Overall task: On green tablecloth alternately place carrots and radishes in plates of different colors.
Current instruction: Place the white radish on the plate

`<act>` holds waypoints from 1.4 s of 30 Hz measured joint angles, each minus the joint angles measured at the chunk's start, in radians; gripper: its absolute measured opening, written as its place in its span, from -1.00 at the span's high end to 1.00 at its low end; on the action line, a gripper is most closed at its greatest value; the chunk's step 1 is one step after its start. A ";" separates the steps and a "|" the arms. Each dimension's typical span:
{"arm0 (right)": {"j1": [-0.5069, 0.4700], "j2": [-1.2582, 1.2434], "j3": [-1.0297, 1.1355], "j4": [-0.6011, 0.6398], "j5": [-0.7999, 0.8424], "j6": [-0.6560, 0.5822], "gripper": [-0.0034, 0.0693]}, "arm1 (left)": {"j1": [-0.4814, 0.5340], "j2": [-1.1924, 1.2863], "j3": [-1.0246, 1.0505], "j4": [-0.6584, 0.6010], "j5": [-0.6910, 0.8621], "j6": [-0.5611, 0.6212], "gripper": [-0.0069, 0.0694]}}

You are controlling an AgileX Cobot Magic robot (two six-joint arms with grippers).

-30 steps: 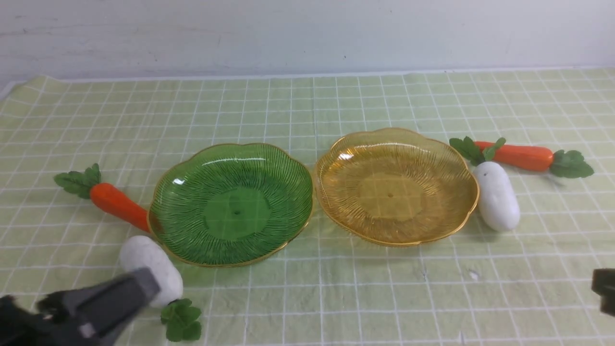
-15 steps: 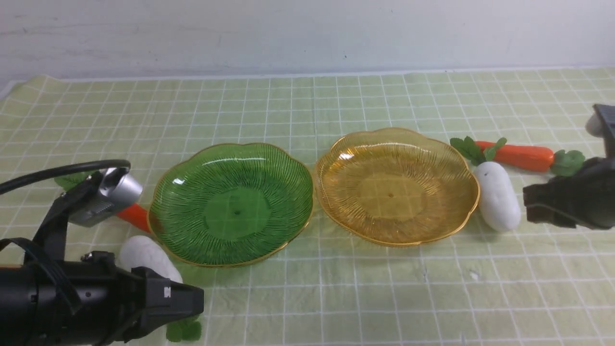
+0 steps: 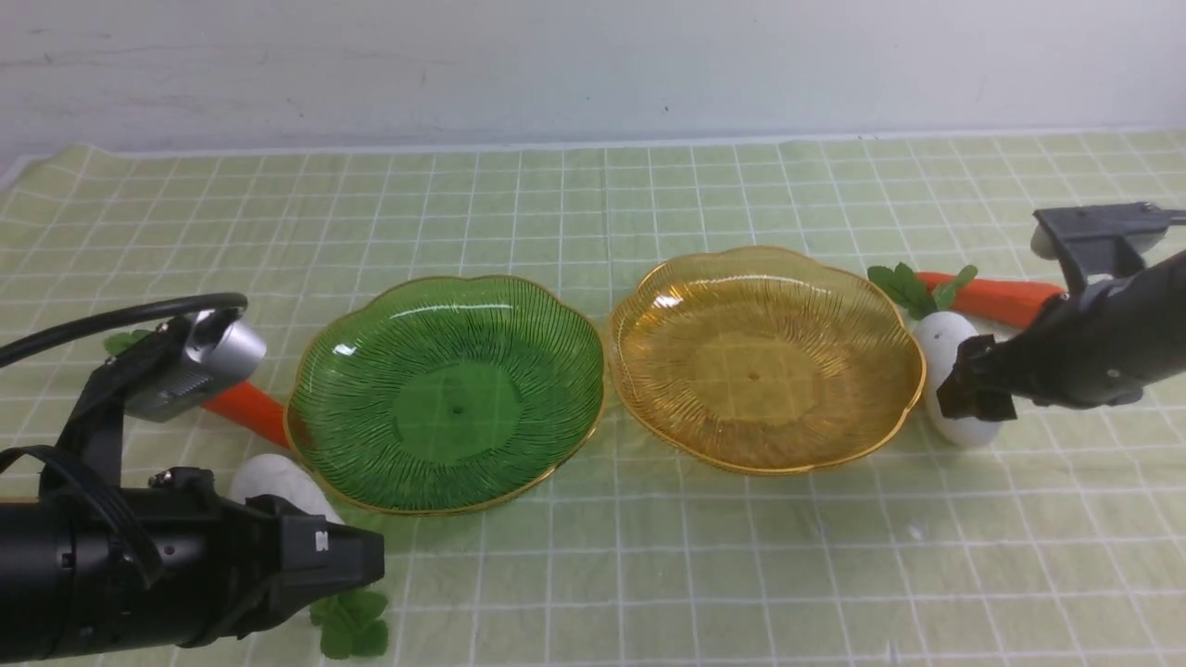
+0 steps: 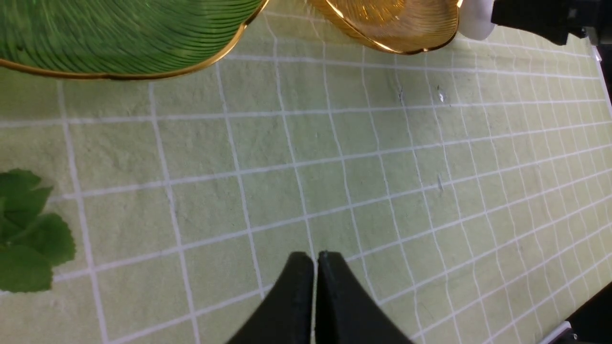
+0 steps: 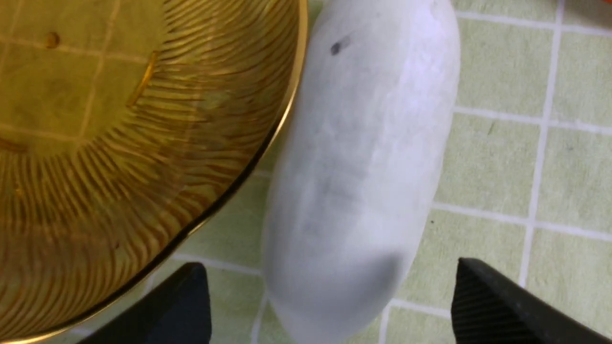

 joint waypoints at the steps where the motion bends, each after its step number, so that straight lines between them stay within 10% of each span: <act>1: 0.000 0.006 0.000 0.000 -0.004 0.000 -0.81 | 0.000 0.000 0.000 0.000 0.000 0.000 0.84; 27: 0.000 0.120 -0.003 -0.041 -0.095 -0.030 -0.38 | 0.000 0.000 -0.001 0.000 0.000 0.000 0.84; 42: -0.023 -0.132 -0.113 -0.185 0.017 0.194 -0.38 | 0.000 0.000 -0.001 0.000 0.001 0.000 0.84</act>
